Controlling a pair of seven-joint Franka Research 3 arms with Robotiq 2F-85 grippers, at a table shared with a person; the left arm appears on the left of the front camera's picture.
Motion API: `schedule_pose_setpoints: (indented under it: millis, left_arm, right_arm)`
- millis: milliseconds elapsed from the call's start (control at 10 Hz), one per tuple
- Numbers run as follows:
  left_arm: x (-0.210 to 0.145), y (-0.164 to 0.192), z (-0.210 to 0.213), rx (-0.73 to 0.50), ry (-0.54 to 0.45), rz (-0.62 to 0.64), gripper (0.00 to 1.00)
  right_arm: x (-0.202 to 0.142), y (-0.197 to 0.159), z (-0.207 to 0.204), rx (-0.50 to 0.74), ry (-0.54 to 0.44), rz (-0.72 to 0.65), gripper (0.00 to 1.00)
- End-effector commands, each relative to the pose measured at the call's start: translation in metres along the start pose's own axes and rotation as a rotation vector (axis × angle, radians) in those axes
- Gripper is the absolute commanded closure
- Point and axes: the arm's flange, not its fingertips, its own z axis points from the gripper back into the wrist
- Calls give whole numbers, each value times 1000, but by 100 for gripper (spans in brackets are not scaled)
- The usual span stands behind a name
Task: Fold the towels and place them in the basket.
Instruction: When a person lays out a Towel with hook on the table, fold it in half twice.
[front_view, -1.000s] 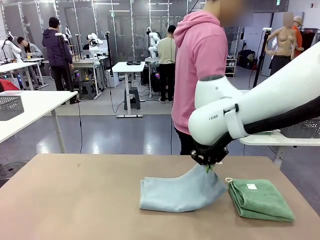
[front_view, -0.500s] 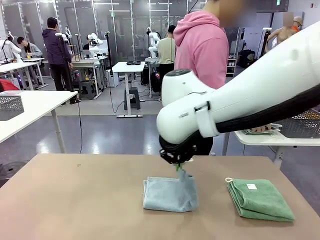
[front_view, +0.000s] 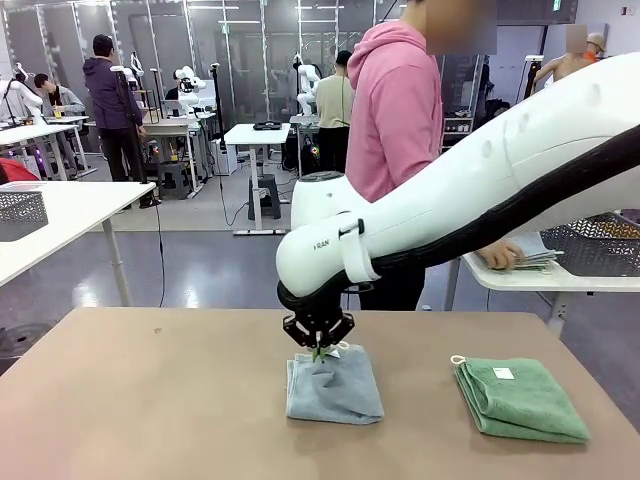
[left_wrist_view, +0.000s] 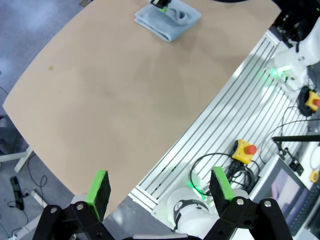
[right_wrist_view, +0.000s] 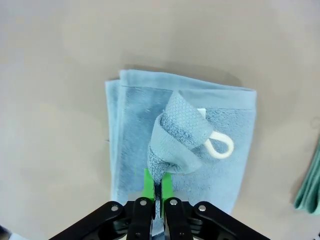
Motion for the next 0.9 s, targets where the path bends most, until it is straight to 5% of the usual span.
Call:
schedule_pose_setpoints:
  millis: [0,100,200,300,400,500,600,700,800]
  left_arm:
    - [0,-1,-1,2,1,-4,0]
    - [0,-1,-1,2,1,-4,0]
    - [0,-1,-1,2,1,-4,0]
    - [0,-1,-1,2,1,-4,0]
    - [0,-1,-1,2,1,-4,0]
    - [0,-1,-1,2,1,-4,0]
    - [0,-1,-1,2,1,-4,0]
    - [0,-1,-1,2,1,-4,0]
    - [0,-1,-1,2,1,-4,0]
  right_arm:
    - [9,15,-3,34,0,-50,100]
    - [13,19,-5,30,-15,-69,67]
    - [15,21,-5,28,-25,-81,62]
    - [16,22,-6,30,-24,-86,36]
    - [16,22,-7,36,-20,-85,31]
    - [15,22,-8,50,-22,-80,4]
    - [15,19,-9,68,-25,-82,0]
    - [13,16,-9,72,-27,-83,28]
    - [11,11,-7,83,-34,-83,0]
